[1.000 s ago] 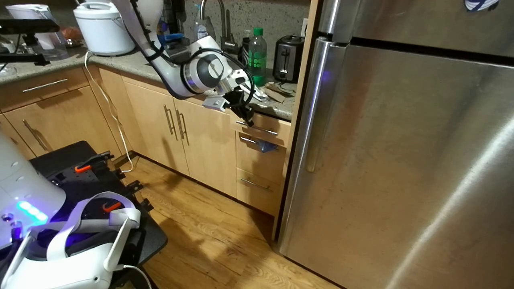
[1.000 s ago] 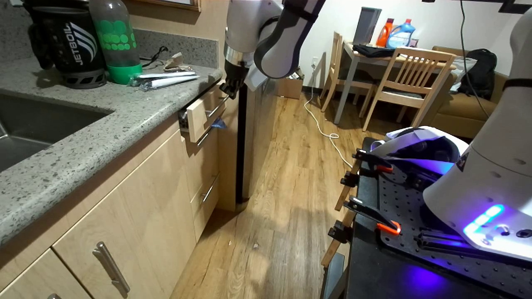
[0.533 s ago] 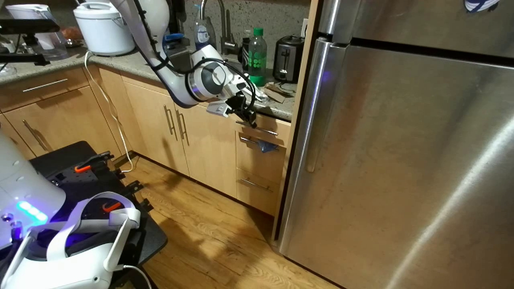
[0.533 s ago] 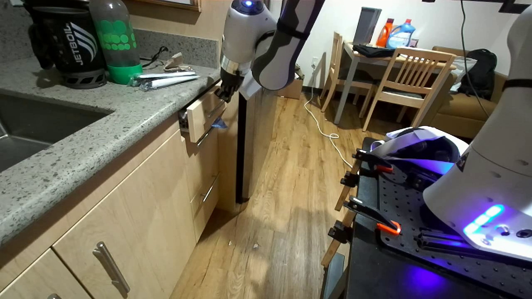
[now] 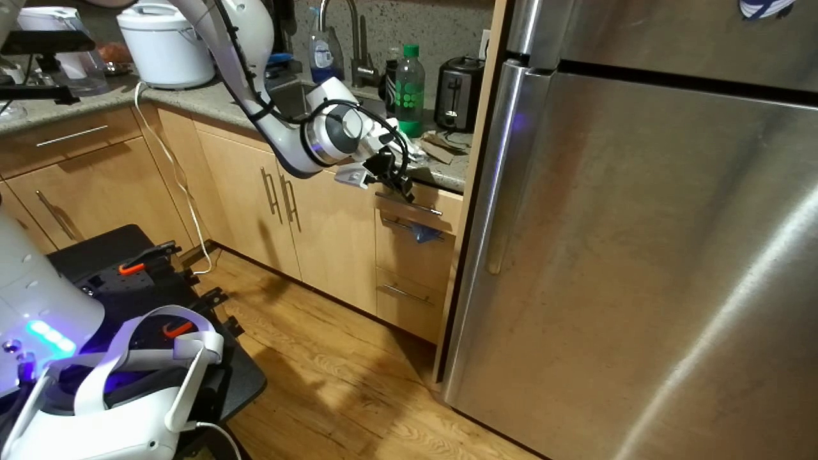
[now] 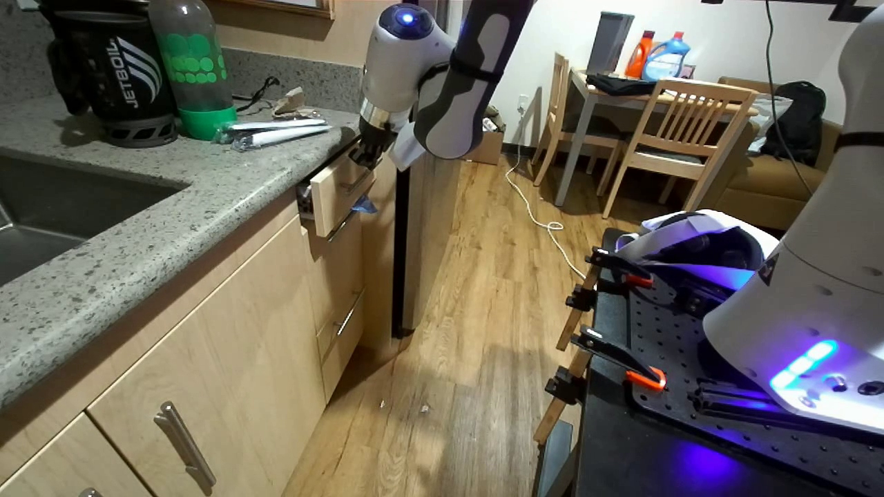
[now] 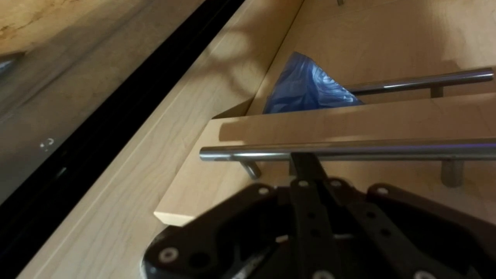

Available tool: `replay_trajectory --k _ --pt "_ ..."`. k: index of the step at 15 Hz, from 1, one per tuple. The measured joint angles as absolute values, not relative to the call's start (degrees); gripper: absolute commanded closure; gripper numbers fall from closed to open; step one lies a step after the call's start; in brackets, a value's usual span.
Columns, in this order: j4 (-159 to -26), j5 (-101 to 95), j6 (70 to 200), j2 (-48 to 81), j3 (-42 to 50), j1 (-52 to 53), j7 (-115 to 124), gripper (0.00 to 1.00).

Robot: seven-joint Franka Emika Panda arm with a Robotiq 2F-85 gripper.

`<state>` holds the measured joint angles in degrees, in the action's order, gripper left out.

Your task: Close the open drawer

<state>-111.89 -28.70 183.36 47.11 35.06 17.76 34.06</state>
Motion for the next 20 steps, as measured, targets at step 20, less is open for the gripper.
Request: replay_trajectory --k 20 --pt "-106.0 2.4 186.0 54.4 34.1 19.9 12.6 1.00"
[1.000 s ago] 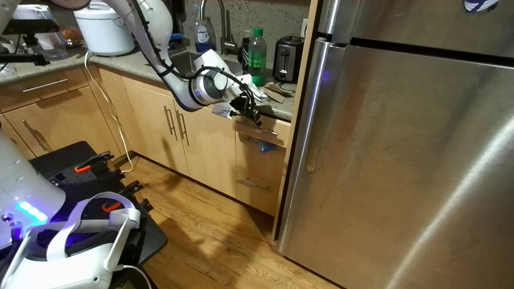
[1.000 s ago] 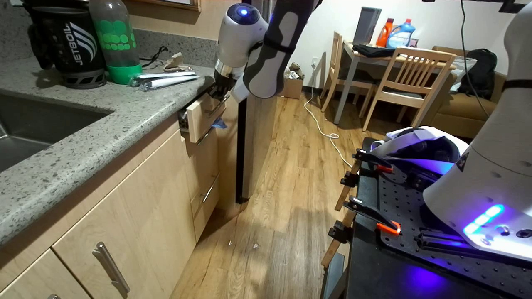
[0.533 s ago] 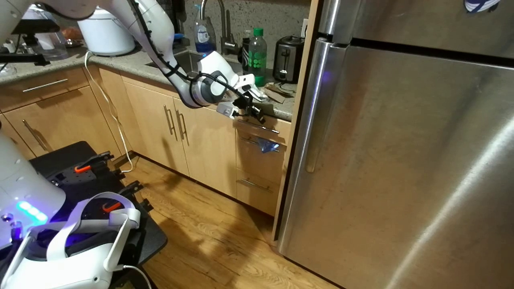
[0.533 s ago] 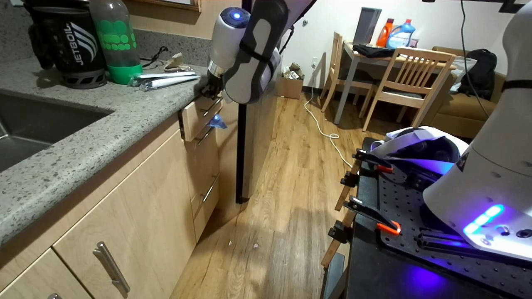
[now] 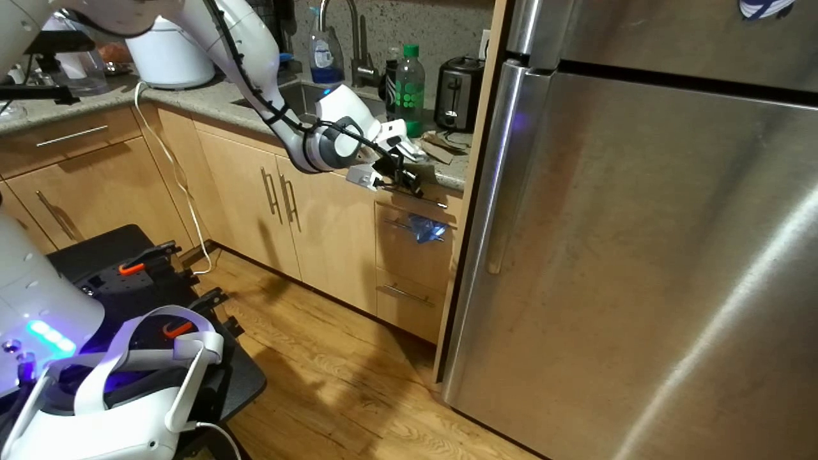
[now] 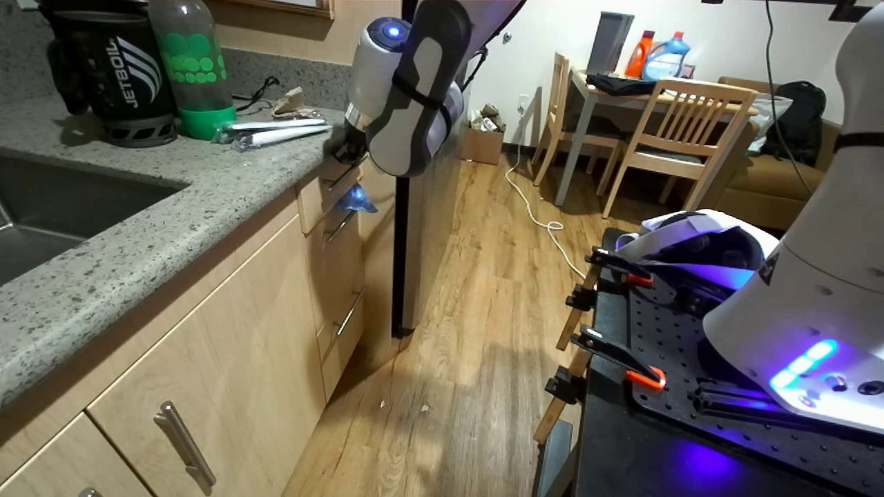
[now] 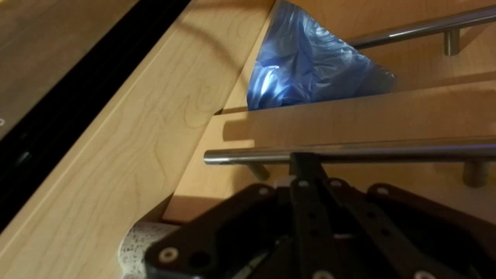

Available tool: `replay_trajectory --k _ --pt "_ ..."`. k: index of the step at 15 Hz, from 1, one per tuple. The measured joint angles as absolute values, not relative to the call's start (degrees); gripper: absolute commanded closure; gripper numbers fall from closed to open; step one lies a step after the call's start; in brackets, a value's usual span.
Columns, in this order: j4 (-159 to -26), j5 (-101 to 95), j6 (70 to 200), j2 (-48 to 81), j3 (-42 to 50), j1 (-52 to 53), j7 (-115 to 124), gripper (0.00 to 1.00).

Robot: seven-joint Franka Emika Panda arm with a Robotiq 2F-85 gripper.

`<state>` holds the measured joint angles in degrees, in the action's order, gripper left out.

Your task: Close the open drawer

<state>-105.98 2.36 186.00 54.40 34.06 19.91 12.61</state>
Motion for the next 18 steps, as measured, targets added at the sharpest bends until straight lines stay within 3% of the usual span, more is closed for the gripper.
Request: replay_trajectory --k 9,11,18 --pt "-105.4 3.0 185.9 54.9 33.4 19.2 12.3 0.99" --pt "-106.4 3.0 185.6 54.1 32.7 18.7 10.6 0.73" --pt "-118.5 -1.7 180.1 42.4 29.2 14.7 1.8 0.20"
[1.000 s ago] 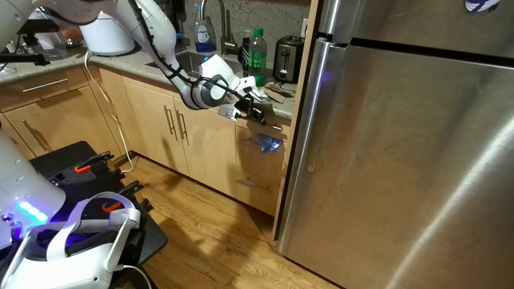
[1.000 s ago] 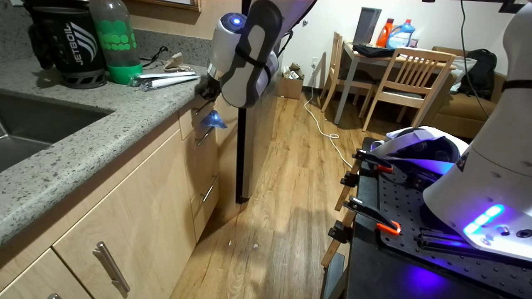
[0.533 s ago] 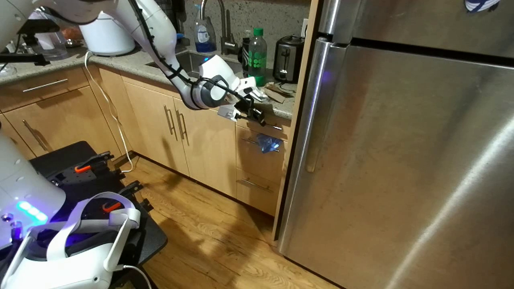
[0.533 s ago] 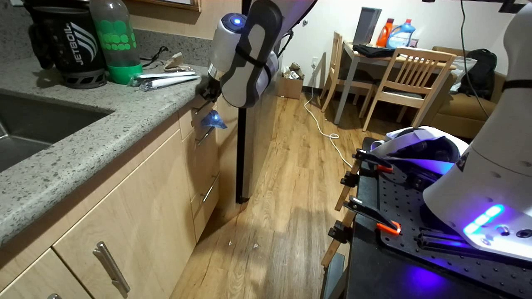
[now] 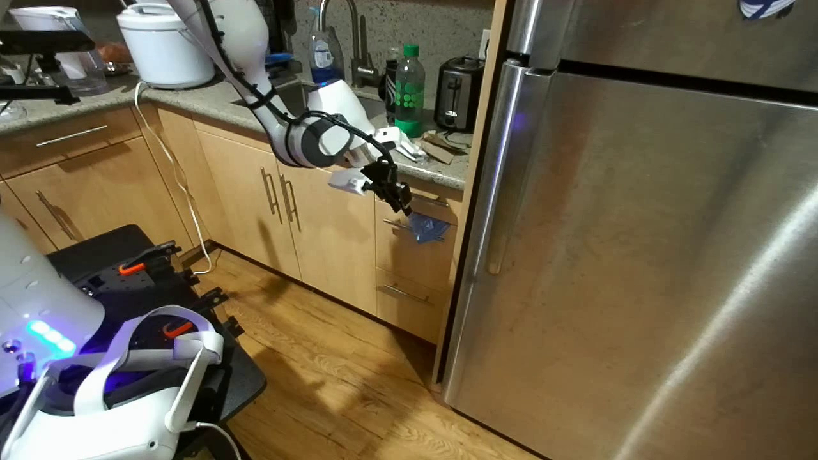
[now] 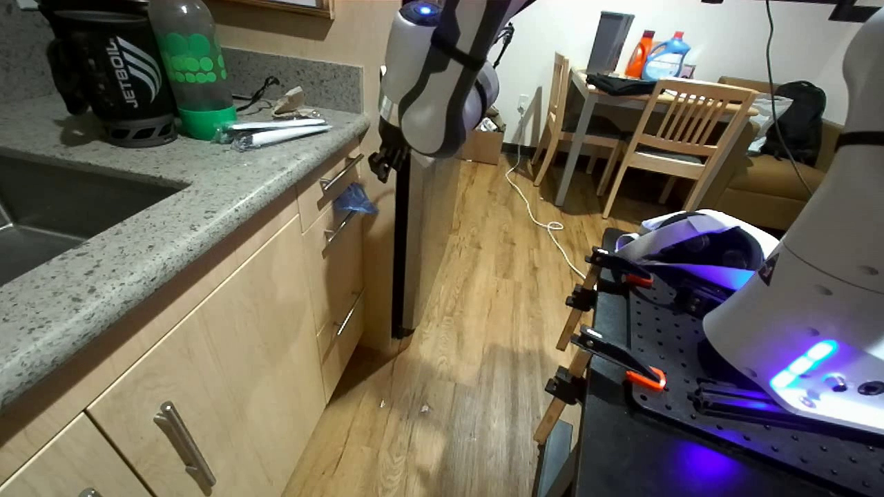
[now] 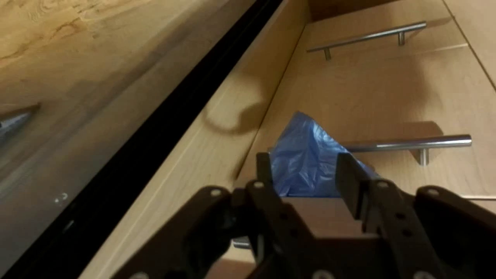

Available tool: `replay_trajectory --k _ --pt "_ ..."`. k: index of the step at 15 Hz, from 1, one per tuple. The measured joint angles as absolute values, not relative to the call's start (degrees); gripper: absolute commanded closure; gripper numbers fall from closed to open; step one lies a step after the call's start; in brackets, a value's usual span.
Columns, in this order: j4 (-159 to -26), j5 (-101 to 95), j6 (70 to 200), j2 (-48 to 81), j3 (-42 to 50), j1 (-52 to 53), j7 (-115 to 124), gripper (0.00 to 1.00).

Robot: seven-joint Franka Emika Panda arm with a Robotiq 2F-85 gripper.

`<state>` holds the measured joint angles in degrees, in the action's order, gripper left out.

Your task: Close the open drawer

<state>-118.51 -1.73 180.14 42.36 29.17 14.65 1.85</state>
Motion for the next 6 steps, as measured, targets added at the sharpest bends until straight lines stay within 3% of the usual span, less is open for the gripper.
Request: replay_trajectory --k 3,4,6 --pt "-124.1 -5.7 176.3 35.5 28.8 12.8 -0.8 0.01" --pt "-125.8 -7.1 175.4 33.2 28.6 12.1 -1.3 0.17" --pt "-128.7 -9.0 173.6 28.9 27.9 10.8 -2.1 0.01"
